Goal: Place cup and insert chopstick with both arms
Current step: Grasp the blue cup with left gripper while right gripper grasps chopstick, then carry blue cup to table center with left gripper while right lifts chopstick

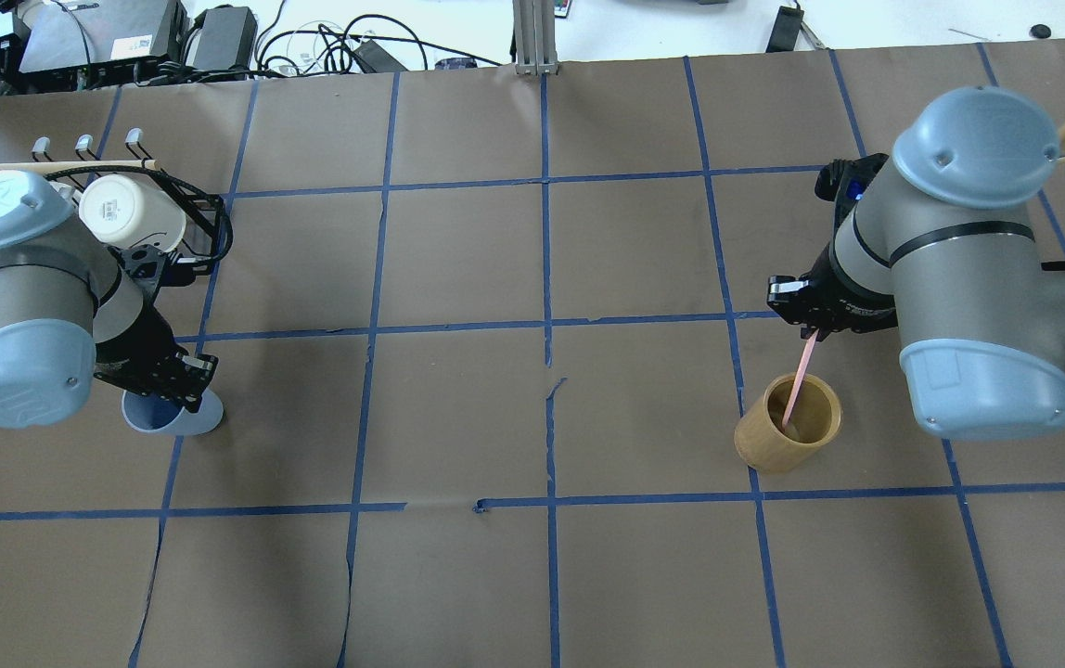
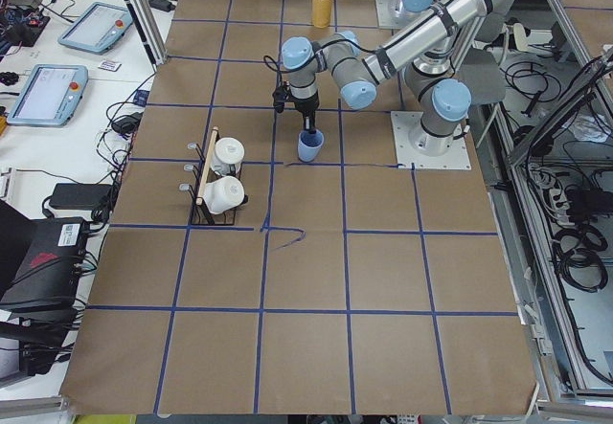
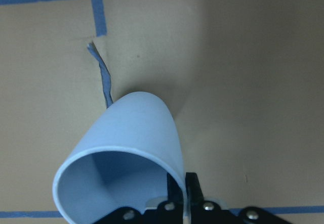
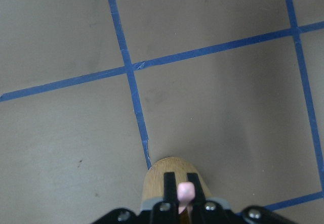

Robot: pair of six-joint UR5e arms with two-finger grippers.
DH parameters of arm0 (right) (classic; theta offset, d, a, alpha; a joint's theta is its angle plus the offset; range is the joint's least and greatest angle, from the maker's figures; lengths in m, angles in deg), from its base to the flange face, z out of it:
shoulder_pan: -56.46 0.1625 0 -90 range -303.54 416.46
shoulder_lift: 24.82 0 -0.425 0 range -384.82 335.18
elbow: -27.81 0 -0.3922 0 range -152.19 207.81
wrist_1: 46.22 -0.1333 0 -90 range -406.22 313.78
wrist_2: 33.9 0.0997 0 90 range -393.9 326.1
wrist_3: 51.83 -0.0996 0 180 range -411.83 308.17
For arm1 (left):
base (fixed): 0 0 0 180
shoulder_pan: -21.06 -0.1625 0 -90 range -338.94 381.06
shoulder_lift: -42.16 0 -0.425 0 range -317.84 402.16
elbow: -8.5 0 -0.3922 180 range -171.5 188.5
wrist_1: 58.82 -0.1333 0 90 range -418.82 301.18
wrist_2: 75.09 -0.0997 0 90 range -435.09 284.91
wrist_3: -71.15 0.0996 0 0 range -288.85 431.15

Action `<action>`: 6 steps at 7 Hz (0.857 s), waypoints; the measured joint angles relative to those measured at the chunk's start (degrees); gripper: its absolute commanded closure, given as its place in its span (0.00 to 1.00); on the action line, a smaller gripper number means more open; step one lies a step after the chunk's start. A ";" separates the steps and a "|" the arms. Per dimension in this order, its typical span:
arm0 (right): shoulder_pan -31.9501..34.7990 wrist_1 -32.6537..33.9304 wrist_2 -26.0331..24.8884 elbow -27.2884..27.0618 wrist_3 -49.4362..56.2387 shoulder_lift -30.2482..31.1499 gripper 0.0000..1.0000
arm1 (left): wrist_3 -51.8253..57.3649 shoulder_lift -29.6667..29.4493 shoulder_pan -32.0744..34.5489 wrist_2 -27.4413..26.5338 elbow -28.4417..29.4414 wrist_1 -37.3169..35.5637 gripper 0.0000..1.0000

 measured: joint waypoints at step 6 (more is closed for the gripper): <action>0.45 -36.39 1.97 33.19 -0.45 0.73 1.00 | -38.41 -7.84 22.82 6.24 17.43 4.07 1.00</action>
